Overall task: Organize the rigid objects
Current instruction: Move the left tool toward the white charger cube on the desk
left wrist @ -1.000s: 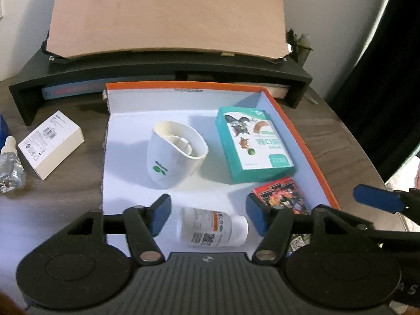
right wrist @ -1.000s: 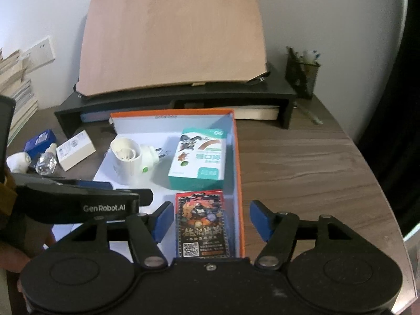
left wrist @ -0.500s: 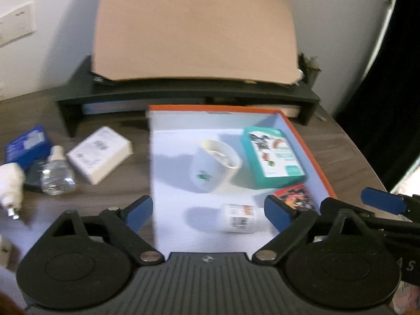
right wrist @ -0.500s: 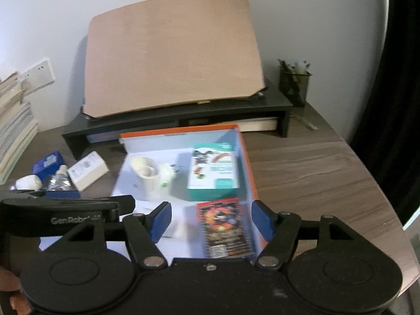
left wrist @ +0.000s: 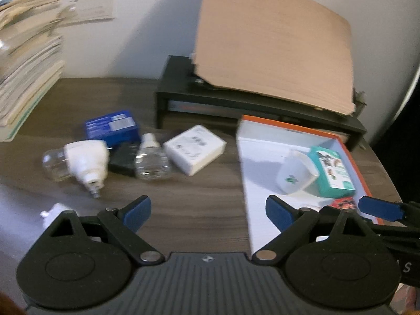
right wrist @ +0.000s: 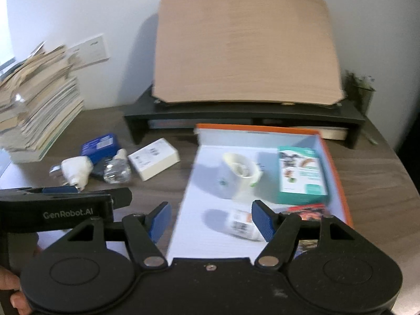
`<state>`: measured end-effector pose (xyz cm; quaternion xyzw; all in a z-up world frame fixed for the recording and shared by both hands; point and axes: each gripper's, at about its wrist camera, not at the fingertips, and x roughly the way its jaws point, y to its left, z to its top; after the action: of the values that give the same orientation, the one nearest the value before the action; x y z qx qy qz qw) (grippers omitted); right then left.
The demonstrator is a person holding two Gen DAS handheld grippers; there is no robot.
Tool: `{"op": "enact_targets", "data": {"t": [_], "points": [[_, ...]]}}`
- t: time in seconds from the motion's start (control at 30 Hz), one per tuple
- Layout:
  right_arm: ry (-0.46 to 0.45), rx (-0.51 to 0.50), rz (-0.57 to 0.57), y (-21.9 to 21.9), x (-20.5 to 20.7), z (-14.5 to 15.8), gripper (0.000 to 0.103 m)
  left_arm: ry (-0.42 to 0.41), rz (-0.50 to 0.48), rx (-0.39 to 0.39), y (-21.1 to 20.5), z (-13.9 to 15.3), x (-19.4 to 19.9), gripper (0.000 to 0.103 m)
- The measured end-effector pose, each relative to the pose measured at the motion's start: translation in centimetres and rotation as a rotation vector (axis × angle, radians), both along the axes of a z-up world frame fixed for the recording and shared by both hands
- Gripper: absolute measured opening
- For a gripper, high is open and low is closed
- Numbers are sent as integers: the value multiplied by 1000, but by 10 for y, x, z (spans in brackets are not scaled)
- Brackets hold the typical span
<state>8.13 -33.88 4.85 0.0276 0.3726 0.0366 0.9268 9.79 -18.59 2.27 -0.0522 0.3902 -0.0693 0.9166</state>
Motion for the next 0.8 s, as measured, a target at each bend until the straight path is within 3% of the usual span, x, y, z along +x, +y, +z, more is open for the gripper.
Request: {"op": "enact_targets", "data": {"t": [0.53, 0.8], "points": [[38, 12, 159, 63, 11, -10, 81, 9, 131, -9, 71, -7, -22, 99], [58, 17, 157, 67, 12, -16, 81, 8, 214, 69, 113, -24, -33, 103]]}}
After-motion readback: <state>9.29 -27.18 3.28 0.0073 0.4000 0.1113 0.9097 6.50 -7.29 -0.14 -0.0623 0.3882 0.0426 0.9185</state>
